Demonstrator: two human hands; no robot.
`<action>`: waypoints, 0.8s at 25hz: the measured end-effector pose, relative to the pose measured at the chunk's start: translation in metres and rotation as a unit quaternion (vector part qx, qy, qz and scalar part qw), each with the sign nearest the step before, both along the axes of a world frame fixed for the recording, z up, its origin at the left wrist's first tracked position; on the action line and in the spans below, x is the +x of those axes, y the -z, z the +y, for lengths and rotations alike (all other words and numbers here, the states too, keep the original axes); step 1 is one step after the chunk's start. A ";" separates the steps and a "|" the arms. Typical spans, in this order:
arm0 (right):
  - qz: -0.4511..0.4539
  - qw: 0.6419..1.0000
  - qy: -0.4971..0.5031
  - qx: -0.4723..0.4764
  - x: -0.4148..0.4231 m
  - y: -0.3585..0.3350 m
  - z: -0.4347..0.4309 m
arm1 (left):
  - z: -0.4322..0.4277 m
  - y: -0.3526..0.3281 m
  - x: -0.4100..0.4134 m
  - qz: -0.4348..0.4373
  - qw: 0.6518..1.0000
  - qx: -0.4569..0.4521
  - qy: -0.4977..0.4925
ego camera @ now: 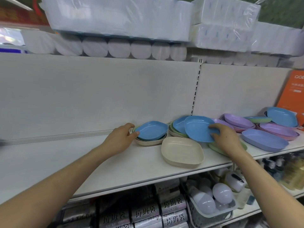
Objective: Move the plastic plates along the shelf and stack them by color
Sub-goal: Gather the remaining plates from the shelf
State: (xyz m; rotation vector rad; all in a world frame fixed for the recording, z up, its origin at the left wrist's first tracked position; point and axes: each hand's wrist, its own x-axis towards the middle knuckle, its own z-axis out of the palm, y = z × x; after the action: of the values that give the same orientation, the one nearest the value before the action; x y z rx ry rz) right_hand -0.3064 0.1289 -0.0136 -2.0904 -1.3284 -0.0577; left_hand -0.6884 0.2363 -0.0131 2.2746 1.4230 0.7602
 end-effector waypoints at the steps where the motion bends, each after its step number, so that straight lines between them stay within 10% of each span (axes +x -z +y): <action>1: 0.007 1.000 0.000 0.017 0.002 -0.002 0.001 | 0.007 -0.001 0.006 0.000 1.000 -0.008 -0.019; 11: -0.025 0.993 -0.029 0.114 0.000 -0.015 -0.024 | 0.057 -0.004 0.045 0.053 0.982 -0.131 -0.126; 20: -0.024 0.993 -0.033 0.113 -0.005 -0.017 -0.037 | 0.058 -0.024 0.049 0.155 0.979 0.016 -0.132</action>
State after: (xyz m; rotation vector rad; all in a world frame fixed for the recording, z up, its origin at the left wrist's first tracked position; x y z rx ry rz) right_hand -0.3111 0.0918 0.0031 -1.8641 -1.3527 -0.2220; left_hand -0.6391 0.2940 0.0109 2.3317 1.8953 0.5175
